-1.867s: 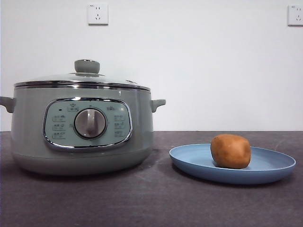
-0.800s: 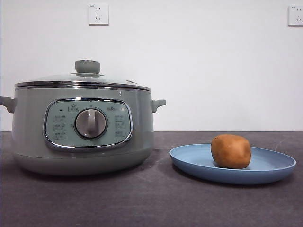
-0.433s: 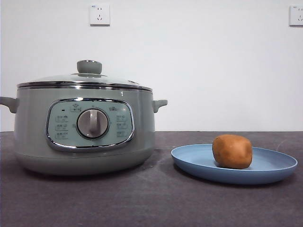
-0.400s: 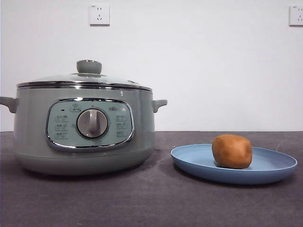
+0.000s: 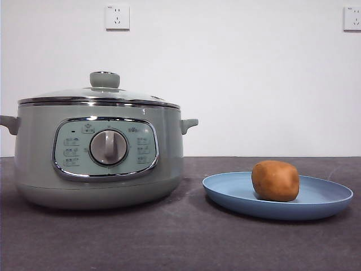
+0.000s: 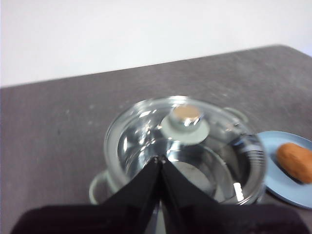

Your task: Take the potato out from the steamer,put the potato on the plate,close the lid

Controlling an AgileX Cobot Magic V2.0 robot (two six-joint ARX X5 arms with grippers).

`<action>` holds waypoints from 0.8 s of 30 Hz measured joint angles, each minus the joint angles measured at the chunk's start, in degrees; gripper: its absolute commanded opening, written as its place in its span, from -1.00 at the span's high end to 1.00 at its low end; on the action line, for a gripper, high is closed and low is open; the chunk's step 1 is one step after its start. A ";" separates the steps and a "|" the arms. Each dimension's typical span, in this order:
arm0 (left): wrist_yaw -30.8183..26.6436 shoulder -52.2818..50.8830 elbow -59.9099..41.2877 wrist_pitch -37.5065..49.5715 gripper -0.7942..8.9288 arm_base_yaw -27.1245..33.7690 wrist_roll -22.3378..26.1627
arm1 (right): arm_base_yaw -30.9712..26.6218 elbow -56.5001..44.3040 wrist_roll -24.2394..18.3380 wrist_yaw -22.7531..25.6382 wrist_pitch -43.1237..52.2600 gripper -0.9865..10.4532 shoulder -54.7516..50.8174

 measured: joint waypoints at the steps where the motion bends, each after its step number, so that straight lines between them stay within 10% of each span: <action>1: 0.02 -2.49 -4.09 2.91 0.84 0.55 -1.40 | 0.00 0.00 0.00 0.00 0.00 0.83 0.00; 11: -0.85 -21.57 -33.31 27.98 0.84 1.79 -11.69 | 0.00 0.00 0.00 0.00 0.00 0.83 0.00; 24: -5.44 -25.90 -37.86 21.51 0.84 1.84 -14.40 | 0.00 0.00 0.00 0.00 0.00 0.83 0.00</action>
